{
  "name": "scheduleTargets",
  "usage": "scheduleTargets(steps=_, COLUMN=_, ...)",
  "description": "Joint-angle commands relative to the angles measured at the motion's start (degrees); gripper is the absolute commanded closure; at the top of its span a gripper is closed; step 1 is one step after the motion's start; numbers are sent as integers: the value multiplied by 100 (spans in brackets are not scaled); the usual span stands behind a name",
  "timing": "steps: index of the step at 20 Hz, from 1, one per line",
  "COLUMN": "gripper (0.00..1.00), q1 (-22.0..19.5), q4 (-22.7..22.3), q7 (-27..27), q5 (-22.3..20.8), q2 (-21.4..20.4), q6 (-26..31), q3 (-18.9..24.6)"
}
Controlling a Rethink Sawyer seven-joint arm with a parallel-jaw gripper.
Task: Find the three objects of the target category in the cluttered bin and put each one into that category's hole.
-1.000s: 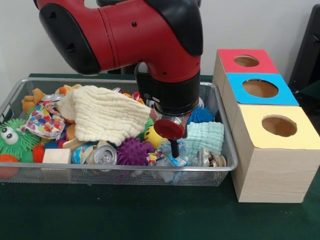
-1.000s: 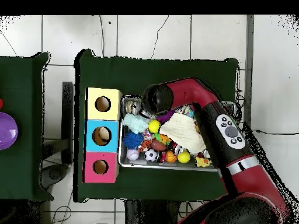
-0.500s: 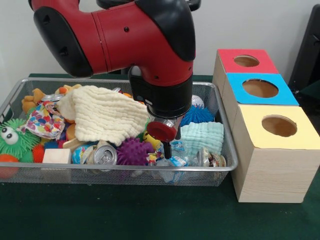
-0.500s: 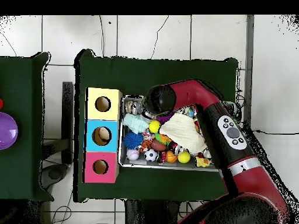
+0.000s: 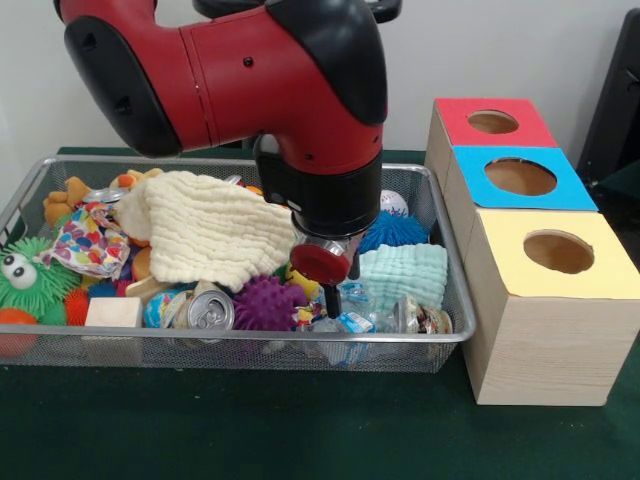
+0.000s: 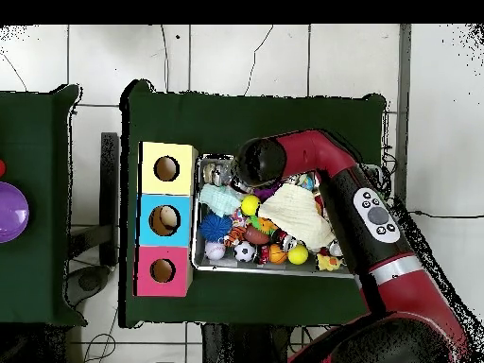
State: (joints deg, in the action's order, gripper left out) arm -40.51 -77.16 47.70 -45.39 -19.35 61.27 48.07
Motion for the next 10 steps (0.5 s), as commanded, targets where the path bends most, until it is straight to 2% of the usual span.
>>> scheduleTargets(steps=1, gripper=0, q1=-79, q4=205, q7=-1377, q5=-98, q2=301, q6=749, q3=-529)
scheduleTargets(steps=10, gripper=0, q1=-27, q4=162, q7=-1241, q5=331, q2=114, q6=1325, q3=-491)
